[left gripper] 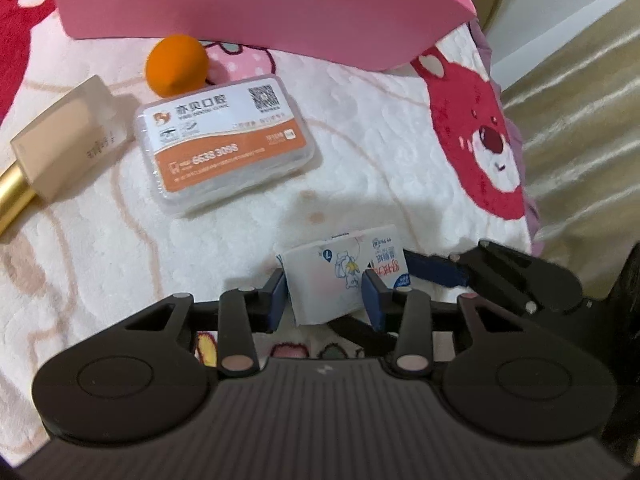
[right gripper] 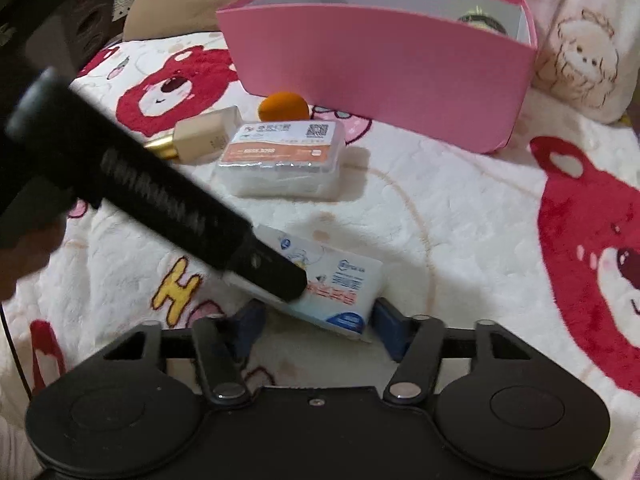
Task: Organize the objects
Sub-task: 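Close the left tool on the white wet-wipe pack and lift, then carry the wet-wipe pack into the pink box beside the tissues and release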
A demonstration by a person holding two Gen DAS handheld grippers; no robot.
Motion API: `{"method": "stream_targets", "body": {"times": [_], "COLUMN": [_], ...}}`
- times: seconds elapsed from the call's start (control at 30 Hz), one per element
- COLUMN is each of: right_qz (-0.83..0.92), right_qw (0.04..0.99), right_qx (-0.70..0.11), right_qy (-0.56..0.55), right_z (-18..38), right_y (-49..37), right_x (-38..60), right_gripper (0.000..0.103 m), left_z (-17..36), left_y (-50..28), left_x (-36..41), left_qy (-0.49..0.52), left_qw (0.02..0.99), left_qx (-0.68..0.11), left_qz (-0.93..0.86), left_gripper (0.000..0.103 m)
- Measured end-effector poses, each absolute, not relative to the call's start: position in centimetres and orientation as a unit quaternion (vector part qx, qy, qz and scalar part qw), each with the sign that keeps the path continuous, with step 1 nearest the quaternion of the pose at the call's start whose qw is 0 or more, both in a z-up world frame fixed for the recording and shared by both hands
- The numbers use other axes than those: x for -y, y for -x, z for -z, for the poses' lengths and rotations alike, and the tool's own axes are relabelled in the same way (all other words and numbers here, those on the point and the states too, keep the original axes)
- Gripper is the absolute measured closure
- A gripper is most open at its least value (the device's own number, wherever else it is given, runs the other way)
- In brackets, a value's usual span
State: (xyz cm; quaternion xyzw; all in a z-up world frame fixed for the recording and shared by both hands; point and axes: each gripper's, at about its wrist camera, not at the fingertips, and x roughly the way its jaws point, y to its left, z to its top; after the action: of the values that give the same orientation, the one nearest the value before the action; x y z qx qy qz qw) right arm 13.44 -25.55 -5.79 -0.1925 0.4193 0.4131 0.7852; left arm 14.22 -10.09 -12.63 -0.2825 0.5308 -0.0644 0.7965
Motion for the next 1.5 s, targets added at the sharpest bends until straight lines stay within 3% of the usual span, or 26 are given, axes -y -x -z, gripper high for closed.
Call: {"method": "stream_targets", "body": {"times": [0.27, 0.5, 0.97, 1.5], "right_qz": [-0.425, -0.432, -0.436, -0.44], "right_qw": [0.788, 0.795, 0.805, 0.823], "right_qx": [-0.411, -0.403, -0.39, -0.348], "right_qy": [0.17, 0.137, 0.095, 0.09], "right_z": [3.8, 1.6, -1.7, -10.3], "right_y": [-13.4, -13.2, -13.4, -18.1], "right_x": [26.0, 26.1, 26.0, 20.9], "right_gripper": [0.043, 0.034, 0.036, 0.028], "left_z": [10.4, 8.2, 3.2, -6.8], "left_y": [-13.7, -13.5, -13.8, -18.6], "left_x": [10.0, 9.7, 8.9, 5.3], "left_qy": [0.261, 0.251, 0.23, 0.188], "left_qw": [0.811, 0.816, 0.826, 0.855], "left_qx": [-0.519, -0.514, -0.509, -0.481], "left_qz": [0.074, 0.084, 0.081, 0.048], "left_gripper": [0.064, 0.065, 0.064, 0.064]}}
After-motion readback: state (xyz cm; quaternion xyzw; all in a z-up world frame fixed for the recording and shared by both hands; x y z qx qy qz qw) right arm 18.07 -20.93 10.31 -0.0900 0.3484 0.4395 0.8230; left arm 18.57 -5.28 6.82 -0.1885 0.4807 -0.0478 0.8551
